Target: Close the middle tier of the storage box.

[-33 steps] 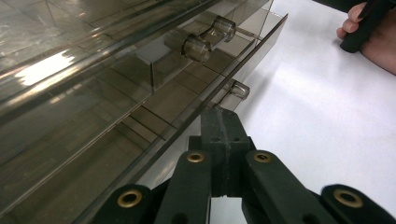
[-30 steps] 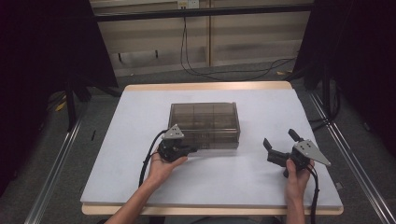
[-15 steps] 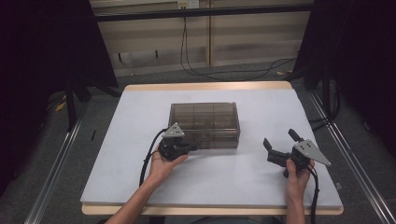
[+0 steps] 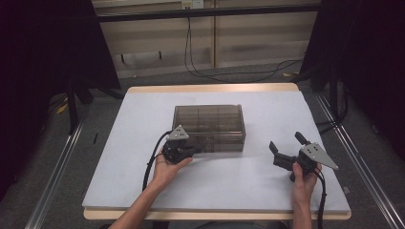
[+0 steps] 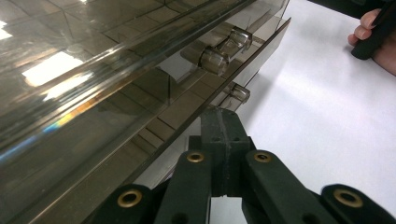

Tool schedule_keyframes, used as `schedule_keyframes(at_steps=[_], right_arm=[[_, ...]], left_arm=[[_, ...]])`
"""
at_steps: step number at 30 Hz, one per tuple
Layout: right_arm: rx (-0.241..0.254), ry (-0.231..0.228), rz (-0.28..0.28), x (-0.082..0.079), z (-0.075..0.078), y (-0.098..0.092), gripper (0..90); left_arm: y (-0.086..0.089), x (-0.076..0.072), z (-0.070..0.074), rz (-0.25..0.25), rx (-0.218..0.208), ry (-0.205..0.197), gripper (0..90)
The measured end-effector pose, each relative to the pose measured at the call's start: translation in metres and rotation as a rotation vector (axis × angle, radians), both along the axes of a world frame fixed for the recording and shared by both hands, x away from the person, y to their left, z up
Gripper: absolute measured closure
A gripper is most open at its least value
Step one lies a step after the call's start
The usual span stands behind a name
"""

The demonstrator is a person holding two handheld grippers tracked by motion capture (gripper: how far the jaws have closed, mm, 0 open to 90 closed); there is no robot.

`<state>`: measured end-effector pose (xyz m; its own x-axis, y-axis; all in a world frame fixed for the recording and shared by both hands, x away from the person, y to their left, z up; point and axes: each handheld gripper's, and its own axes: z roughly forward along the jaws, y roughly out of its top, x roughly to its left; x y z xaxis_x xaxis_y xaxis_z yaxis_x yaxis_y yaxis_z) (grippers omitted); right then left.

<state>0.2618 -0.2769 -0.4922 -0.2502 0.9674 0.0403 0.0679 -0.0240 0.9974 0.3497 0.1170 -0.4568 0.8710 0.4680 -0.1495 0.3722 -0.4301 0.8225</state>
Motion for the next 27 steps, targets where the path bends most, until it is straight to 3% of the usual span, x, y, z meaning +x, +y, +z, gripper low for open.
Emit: schedule_keyframes(at_steps=[13,27], right_arm=[[0.003,-0.001,-0.002,0.0001,0.0001,0.0001,0.0],[0.001,0.000,-0.001,0.0003,0.0000,0.0000,0.0]], left_arm=[[-0.0019,0.0069,0.0000,0.026,-0.003,0.003,90.0],[-0.0018,0.0093,-0.0001,0.012,-0.005,0.003,90.0]])
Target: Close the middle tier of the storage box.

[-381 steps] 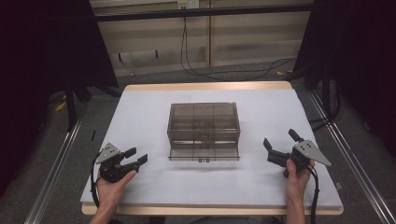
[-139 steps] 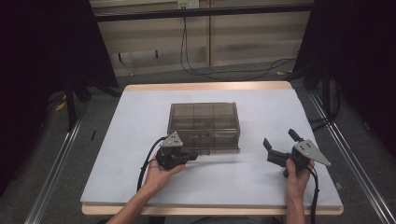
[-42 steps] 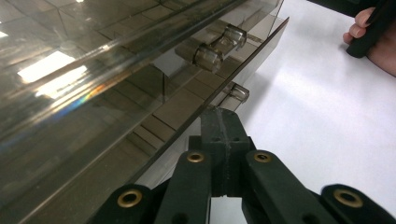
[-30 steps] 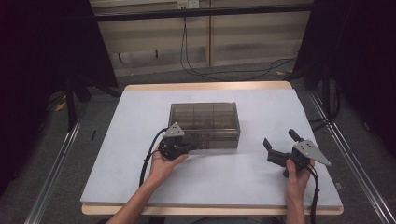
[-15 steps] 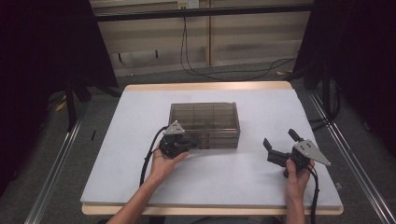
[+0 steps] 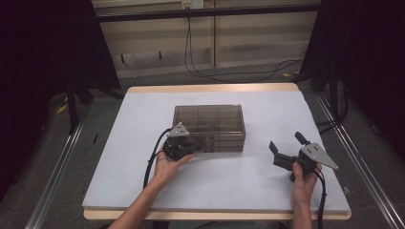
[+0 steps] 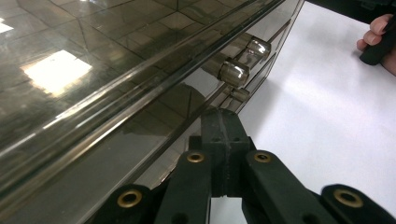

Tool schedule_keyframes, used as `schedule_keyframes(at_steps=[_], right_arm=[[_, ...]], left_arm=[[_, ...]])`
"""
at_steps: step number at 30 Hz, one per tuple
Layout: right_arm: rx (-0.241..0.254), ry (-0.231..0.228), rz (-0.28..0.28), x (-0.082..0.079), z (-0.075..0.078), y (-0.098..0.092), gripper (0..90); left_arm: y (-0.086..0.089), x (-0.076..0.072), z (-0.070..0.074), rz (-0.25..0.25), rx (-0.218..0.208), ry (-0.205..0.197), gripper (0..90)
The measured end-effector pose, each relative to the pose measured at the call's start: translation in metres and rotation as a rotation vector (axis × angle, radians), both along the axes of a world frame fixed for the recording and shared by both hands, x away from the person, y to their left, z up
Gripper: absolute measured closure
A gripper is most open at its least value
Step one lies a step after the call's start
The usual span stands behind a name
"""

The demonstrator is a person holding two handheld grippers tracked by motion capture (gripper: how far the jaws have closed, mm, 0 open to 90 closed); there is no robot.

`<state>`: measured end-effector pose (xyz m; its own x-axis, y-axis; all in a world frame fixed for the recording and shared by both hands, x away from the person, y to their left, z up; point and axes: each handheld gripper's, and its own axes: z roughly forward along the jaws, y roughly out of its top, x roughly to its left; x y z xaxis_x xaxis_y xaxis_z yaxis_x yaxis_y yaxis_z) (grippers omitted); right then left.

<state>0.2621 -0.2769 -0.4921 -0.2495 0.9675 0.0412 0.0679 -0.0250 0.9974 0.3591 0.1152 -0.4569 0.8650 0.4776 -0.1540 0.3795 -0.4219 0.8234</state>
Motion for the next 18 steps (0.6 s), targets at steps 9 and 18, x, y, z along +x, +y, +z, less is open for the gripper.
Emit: schedule_keyframes(at_steps=[9,18], right_arm=[[0.003,0.000,-0.002,0.000,0.000,0.000,0.0],[-0.003,-0.001,0.002,0.000,0.000,0.000,0.0]], left_arm=[[0.005,0.000,0.000,-0.013,0.030,-0.004,87.1],[0.016,-0.009,0.008,-0.034,-0.022,-0.009,70.2]])
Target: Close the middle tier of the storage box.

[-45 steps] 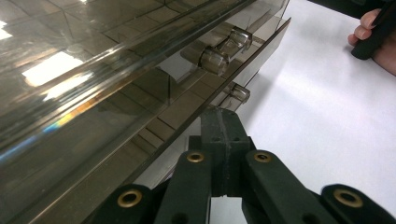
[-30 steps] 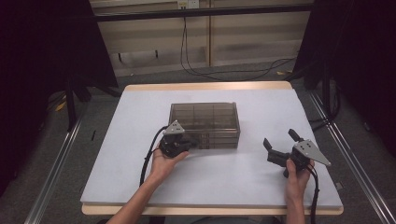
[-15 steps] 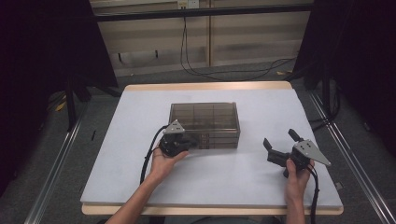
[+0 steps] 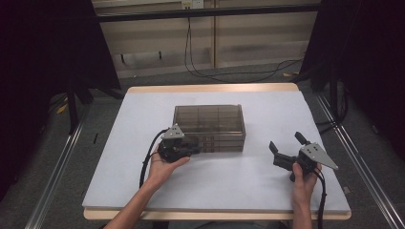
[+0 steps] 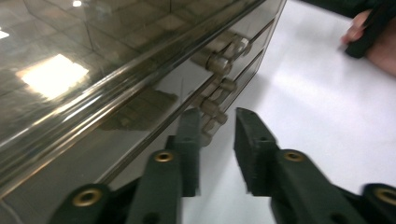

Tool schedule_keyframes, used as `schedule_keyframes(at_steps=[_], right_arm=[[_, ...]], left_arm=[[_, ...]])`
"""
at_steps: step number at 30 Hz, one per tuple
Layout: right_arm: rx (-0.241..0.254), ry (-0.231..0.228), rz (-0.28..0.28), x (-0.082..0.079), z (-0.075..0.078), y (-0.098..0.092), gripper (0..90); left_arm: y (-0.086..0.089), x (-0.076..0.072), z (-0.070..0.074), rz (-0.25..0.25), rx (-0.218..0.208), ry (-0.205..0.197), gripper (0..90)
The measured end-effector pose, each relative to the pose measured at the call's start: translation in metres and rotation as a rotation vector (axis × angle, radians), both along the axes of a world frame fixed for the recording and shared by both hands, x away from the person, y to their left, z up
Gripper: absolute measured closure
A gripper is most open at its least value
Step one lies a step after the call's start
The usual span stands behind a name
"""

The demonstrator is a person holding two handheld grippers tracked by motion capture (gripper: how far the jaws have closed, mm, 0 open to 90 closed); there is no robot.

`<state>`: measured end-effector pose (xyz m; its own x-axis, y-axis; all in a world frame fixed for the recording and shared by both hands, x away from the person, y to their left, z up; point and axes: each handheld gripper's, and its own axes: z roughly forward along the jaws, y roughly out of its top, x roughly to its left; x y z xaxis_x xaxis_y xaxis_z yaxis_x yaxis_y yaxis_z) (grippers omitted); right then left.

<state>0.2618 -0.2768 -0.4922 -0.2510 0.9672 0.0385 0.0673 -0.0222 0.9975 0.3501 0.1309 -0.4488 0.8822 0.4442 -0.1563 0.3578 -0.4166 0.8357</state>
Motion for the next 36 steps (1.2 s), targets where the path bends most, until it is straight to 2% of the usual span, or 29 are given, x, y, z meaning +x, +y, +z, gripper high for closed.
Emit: schedule_keyframes(at_steps=[2,8,9,13,18,21,23,25,36], right_arm=[[0.001,0.001,0.000,0.000,0.000,0.000,0.0],[0.006,0.000,-0.004,0.000,0.000,0.000,0.0],[0.001,0.001,0.000,0.000,0.000,0.000,0.0],[0.001,0.000,-0.001,0.000,0.000,0.000,0.0],[0.001,0.002,-0.001,0.000,0.000,0.000,0.0],[0.000,0.001,-0.001,0.000,0.000,0.000,0.0],[0.000,0.001,0.000,0.000,0.000,0.000,0.0],[0.000,0.001,0.000,0.000,0.000,0.000,0.0],[0.000,0.003,-0.003,0.000,0.000,0.000,0.0]], left_arm=[[0.002,-0.003,0.001,0.003,-0.009,-0.005,64.9],[0.009,-0.008,0.006,0.016,0.007,-0.009,55.3],[0.012,-0.011,0.006,0.024,0.020,-0.013,51.5],[0.019,-0.013,0.008,0.031,0.015,-0.012,47.0],[0.024,-0.017,0.013,0.063,0.051,-0.018,31.6],[0.029,-0.019,0.014,0.072,0.036,-0.020,25.6],[0.033,-0.021,0.014,0.085,0.044,-0.021,20.4],[0.039,-0.023,0.013,0.080,0.044,-0.018,19.3],[0.061,-0.033,0.012,0.128,0.058,-0.003,11.1]])
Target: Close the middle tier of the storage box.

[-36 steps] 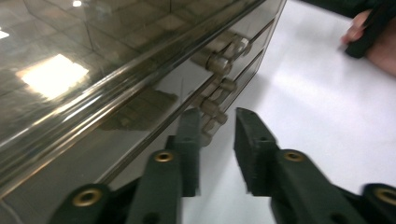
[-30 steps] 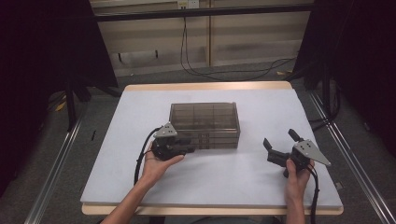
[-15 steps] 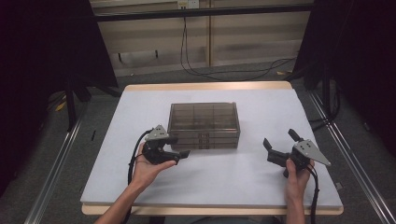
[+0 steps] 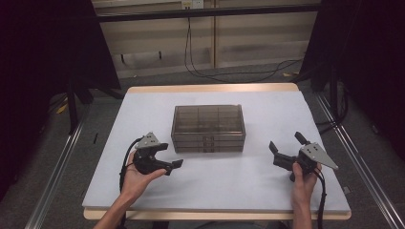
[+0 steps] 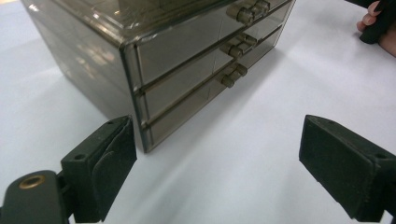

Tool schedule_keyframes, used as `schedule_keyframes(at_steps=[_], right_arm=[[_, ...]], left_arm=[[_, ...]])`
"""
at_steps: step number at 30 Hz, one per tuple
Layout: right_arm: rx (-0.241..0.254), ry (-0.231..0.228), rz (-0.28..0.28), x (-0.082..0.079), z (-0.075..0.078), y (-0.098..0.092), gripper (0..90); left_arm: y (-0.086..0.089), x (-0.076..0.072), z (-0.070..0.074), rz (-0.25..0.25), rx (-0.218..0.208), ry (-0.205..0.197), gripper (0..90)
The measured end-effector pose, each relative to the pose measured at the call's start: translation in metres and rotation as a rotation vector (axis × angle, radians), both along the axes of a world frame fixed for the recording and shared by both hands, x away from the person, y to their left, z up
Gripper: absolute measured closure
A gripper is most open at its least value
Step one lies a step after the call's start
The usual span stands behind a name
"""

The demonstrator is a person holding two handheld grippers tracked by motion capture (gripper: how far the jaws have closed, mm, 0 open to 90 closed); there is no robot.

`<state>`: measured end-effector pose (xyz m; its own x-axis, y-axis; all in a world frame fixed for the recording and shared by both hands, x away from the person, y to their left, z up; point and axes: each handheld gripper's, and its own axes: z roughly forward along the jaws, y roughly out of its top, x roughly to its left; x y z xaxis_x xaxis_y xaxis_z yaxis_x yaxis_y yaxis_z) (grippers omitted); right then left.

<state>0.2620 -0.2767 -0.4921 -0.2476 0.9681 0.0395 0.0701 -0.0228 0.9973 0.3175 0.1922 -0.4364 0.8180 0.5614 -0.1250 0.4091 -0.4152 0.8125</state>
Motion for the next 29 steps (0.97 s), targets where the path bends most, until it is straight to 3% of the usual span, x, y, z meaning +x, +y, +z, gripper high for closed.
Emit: schedule_keyframes(at_steps=[2,4,8,17,23,25,27,29], right_arm=[[-0.002,0.001,0.001,0.000,0.000,0.000,0.0],[-0.003,0.000,0.001,0.000,0.000,0.000,0.0],[-0.002,0.001,-0.001,0.000,0.000,0.000,0.0],[0.000,-0.001,0.002,0.000,0.000,0.000,0.0],[0.002,-0.001,0.002,0.000,0.000,0.000,0.0],[0.006,-0.003,-0.001,0.000,0.000,0.000,0.0],[0.008,-0.005,-0.002,0.000,0.000,0.000,0.0],[0.008,-0.002,-0.002,0.000,0.000,0.000,0.0]], left_arm=[[0.003,-0.004,0.001,-0.003,0.004,0.003,9.2],[0.007,-0.008,0.002,0.004,0.026,-0.021,9.0],[0.016,-0.014,0.002,0.024,0.025,-0.022,7.3],[0.045,-0.016,-0.011,0.096,-0.013,0.001,5.2],[0.058,-0.018,-0.018,0.099,-0.014,-0.004,3.0],[0.061,-0.020,-0.021,0.110,-0.018,0.010,3.1],[0.063,-0.021,-0.025,0.124,0.000,0.012,3.4],[0.062,-0.019,-0.029,0.156,0.052,0.009,3.2]])
